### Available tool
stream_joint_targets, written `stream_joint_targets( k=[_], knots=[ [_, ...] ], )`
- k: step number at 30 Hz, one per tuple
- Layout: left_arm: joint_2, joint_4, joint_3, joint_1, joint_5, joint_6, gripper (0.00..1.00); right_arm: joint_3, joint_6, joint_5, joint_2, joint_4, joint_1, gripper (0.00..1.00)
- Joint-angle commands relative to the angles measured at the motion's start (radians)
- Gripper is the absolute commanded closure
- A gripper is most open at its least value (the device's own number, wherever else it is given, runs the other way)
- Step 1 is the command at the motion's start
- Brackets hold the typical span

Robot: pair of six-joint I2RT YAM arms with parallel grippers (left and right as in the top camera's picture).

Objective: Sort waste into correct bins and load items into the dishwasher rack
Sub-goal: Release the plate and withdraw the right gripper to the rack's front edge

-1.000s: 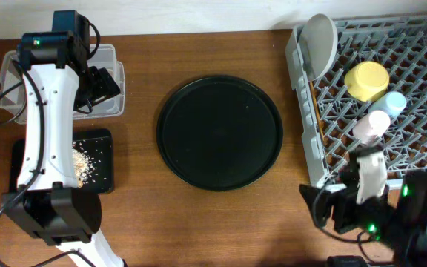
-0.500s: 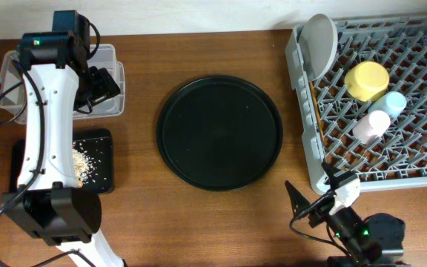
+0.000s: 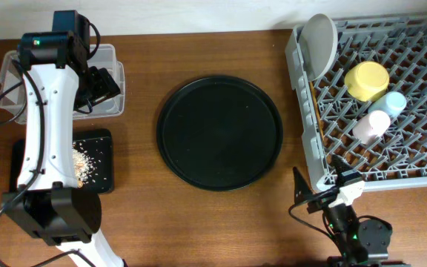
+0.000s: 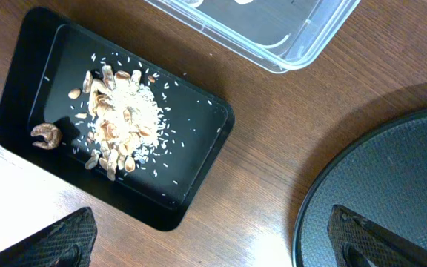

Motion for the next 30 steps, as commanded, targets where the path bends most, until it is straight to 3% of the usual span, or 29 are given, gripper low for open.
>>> stream_joint_targets(
  k=[1,10,16,30],
  knots=[
    [0.003,-0.001,0.003,0.002,-0.004,-0.006,0.01,-0.023,0.053,0.158,-0.011,-0.003,0.010,0.02],
    [0.003,-0.001,0.003,0.002,-0.004,-0.006,0.01,-0.023,0.048,0.287,-0.011,-0.040,0.010,0.02],
    [0.003,-0.001,0.003,0.002,-0.004,-0.006,0.01,-0.023,-0.029,0.283,-0.011,-0.040,0.010,0.02],
    [0.003,-0.001,0.003,0.002,-0.004,-0.006,0.01,-0.023,-0.027,0.277,-0.011,-0.040,0.010,0.02]
  ],
)
